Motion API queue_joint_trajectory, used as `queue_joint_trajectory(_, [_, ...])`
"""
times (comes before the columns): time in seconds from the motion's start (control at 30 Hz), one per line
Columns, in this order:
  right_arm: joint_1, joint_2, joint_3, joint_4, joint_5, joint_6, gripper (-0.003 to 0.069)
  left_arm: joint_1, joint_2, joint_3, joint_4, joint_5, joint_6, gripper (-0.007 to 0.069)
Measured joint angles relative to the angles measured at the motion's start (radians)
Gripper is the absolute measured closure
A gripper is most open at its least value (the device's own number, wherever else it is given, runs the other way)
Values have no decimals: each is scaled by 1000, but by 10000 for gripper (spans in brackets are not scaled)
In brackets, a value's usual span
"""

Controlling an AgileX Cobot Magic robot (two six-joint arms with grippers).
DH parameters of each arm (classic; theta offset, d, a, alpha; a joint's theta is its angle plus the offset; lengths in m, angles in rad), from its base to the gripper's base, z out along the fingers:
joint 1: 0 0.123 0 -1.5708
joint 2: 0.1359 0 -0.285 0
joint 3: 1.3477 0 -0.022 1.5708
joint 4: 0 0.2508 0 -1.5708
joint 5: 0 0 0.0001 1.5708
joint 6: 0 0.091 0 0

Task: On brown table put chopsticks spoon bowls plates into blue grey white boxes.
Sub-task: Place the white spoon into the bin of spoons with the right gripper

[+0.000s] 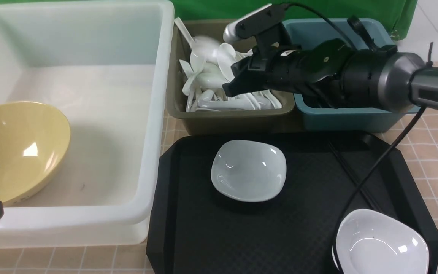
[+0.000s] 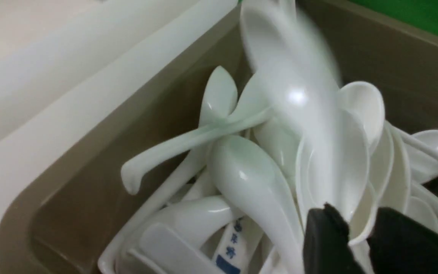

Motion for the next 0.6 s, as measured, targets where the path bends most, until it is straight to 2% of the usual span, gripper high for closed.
queue_joint_trajectory(0.1, [-9,-15,-7,0,55,-20,257,0,0,2,2,-1,0,623])
queue_joint_trajectory(0.17, [-16,-25,-7,-4,86,-25,226,0,0,2,2,-1,0,623])
queue_joint_trajectory(0.2, [-29,-49,-8,-21,153,-28,202,0,0,2,2,-4,0,623])
queue_joint_trajectory(0.27, [-43,-77,-9,-48,222,-18,193,0,0,2,2,-5,0,623])
queue_joint_trajectory(0.3, [-69,-116,-9,-107,313,47,191,0,0,2,2,-6,0,623])
queue_joint_trajectory(0.33, [-73,-121,-9,-115,325,59,191,0,0,2,2,-6,0,623])
queue_joint_trajectory(0.37, [-106,-173,-10,-211,435,211,196,0,0,2,2,-7,0,623])
queue_joint_trajectory(0.47, [-155,-251,-11,-448,618,482,223,0,-1,2,2,-7,0,623])
queue_joint_trajectory(0.5, [-157,-256,-11,-467,631,523,225,0,-1,2,2,-7,0,623])
queue_joint_trajectory(0.53, [-174,-291,-3,-631,744,680,241,0,-1,2,-3,-8,0,623])
queue_joint_trajectory(0.6, [-176,-315,33,-753,822,771,246,0,-1,2,-9,-8,0,623])
